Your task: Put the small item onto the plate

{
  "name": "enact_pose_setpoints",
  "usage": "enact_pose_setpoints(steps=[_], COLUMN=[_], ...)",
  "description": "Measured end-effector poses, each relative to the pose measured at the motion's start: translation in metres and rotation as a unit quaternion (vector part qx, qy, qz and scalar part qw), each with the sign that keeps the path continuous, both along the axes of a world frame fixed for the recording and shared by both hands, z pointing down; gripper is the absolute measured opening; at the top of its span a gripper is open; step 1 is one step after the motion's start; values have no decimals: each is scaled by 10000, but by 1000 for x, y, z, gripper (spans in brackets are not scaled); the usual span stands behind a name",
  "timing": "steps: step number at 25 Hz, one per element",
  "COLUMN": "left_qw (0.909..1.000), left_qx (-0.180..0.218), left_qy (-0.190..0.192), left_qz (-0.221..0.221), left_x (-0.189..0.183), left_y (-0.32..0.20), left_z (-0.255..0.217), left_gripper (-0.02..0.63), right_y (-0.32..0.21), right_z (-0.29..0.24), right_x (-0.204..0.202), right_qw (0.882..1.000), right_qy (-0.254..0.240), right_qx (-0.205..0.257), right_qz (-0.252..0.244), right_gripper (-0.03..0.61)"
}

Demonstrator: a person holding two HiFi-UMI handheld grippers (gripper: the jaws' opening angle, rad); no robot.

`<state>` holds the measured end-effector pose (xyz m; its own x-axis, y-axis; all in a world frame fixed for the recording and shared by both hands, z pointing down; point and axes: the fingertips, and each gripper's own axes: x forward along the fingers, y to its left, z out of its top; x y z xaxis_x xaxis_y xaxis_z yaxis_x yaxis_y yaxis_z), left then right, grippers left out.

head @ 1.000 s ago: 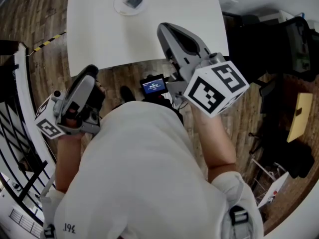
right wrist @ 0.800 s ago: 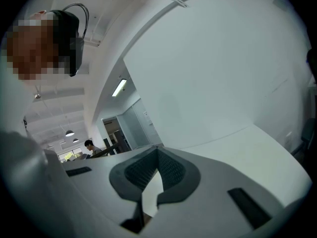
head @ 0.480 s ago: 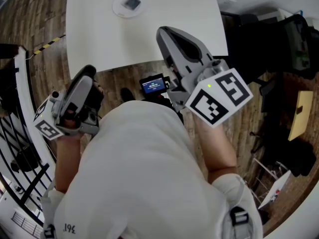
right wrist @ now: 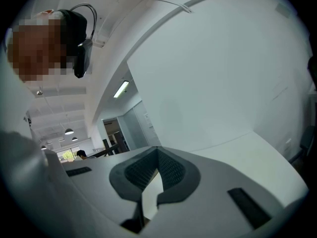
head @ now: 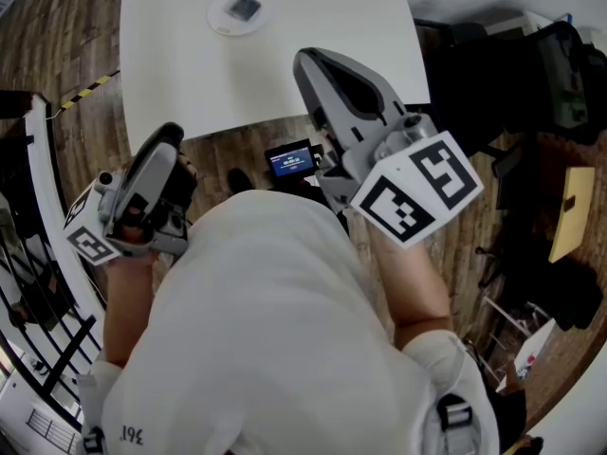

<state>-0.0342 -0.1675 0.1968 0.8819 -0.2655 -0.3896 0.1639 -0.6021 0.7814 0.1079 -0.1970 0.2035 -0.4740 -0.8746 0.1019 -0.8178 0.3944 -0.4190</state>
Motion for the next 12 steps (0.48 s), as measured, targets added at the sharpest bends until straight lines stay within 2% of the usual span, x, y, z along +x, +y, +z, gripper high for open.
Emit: enact_pose_setpoints(steps=[12], left_qw=[10000], left_qx=[-23], left_qy=[-3], left_qz=[57], left_x=[2], left_y=[0], left_z=[1], left_gripper=[95], right_y=[-2], right_z=[-1], right_x=[0], right_qw=[10000], right_qy=[49], right_qx=[18], right_qz=[44], right_gripper=[2])
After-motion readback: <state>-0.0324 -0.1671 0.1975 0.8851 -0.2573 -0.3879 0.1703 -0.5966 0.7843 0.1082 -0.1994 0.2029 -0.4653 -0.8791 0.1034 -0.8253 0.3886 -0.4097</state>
